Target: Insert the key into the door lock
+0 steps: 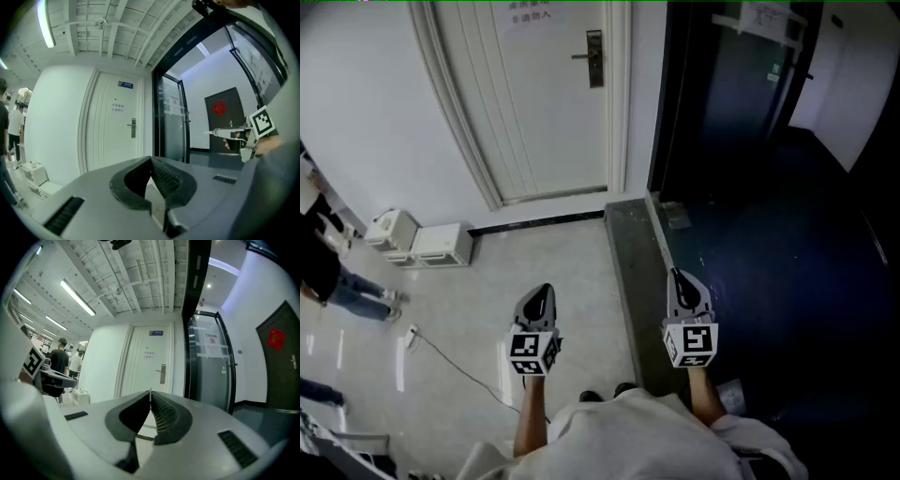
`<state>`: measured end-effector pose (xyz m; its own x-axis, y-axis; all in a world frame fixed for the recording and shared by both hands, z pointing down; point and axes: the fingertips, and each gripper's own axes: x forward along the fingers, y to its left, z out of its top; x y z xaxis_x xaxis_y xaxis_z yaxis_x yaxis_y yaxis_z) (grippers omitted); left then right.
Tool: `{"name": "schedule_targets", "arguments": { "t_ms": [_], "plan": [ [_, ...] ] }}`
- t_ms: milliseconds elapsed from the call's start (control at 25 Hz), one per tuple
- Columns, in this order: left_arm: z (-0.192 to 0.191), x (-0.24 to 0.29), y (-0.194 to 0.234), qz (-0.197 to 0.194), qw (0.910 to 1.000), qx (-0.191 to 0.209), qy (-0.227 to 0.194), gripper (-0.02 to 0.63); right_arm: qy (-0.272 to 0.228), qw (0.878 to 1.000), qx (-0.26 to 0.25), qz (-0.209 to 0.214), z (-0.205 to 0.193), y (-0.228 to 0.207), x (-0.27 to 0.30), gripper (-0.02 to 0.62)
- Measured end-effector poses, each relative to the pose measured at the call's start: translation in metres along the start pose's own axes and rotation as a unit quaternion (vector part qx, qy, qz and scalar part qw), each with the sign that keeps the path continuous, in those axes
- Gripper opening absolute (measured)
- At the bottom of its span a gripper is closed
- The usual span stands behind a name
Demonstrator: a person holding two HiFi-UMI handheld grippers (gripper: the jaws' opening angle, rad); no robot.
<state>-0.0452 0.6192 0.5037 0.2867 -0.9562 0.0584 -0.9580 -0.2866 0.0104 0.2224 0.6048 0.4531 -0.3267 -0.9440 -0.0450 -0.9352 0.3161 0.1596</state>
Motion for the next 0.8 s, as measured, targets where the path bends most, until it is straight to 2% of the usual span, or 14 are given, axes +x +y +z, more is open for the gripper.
{"name": "schedule_targets", "arguments": {
  "t_ms": [400,800],
  "plan": [
    [0.002,0.007,0.000,0.010,0.9999,0.002,0.009,0.017,0.007,1.000,0.005,0.002,-0.011,-0.009,0.003,0.031],
    [0.018,0.035,-0.010,0.017,0.9995,0.026,-0.002,0.017,-0.003,1.000,0.008,0.018,-0.008,-0.038,0.025,0.030]
  ]
}}
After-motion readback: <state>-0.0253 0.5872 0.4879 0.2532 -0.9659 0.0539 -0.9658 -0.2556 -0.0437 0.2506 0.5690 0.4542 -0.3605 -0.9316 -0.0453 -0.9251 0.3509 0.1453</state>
